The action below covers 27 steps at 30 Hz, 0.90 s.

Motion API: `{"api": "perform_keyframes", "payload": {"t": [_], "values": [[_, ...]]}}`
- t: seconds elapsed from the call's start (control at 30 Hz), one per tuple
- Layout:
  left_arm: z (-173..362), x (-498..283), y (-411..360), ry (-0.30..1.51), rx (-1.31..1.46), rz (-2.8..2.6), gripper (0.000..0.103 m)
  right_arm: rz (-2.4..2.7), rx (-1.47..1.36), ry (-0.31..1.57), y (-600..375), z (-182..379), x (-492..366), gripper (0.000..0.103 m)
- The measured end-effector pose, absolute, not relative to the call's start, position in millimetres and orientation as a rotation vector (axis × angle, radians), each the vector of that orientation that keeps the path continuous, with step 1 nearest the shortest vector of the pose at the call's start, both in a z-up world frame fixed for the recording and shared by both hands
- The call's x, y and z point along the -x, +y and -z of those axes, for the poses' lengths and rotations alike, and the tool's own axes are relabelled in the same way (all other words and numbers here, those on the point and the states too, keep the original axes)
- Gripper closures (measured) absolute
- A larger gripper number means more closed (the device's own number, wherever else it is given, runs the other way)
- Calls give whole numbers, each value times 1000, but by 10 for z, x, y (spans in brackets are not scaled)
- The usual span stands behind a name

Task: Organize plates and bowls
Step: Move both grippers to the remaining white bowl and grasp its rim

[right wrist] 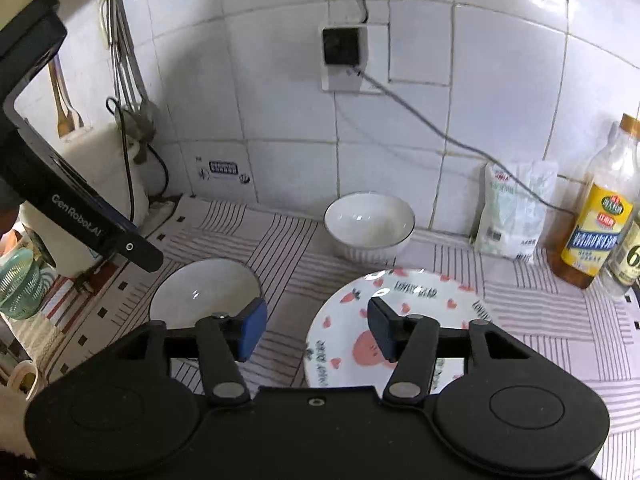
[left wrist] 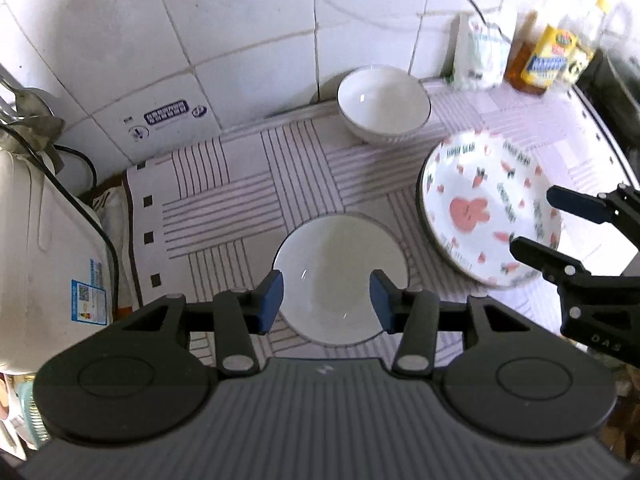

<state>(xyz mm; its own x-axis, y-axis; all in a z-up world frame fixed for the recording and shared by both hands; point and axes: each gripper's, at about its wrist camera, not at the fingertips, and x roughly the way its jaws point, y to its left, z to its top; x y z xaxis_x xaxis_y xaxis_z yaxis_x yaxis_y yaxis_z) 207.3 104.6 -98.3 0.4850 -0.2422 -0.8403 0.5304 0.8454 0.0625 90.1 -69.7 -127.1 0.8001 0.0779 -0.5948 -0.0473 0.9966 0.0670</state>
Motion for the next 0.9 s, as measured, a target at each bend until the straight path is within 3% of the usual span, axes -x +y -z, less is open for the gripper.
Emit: {"api": "perform_keyframes", "payload": {"t": [0.17,0.33,0.5,0.6,0.9], "values": [[888,-2162,983,909,-211,489,52,-82,-16,607,-948,1255,-997,35],[857,-2338,920,875,-74,475,38,-83,22,589,-1187,1261,-1166,28],[923,-2572,796,826,1,442,35,-96,48,587,-1362,1329,-1378,20],[1020,-2769,727,842,68,423,27,-113,28,558,-1481,1390,-1526,20],[1476,-3381,450,844,119,357,27,-149,-204,583,-1836,1683,-2197,21]]}}
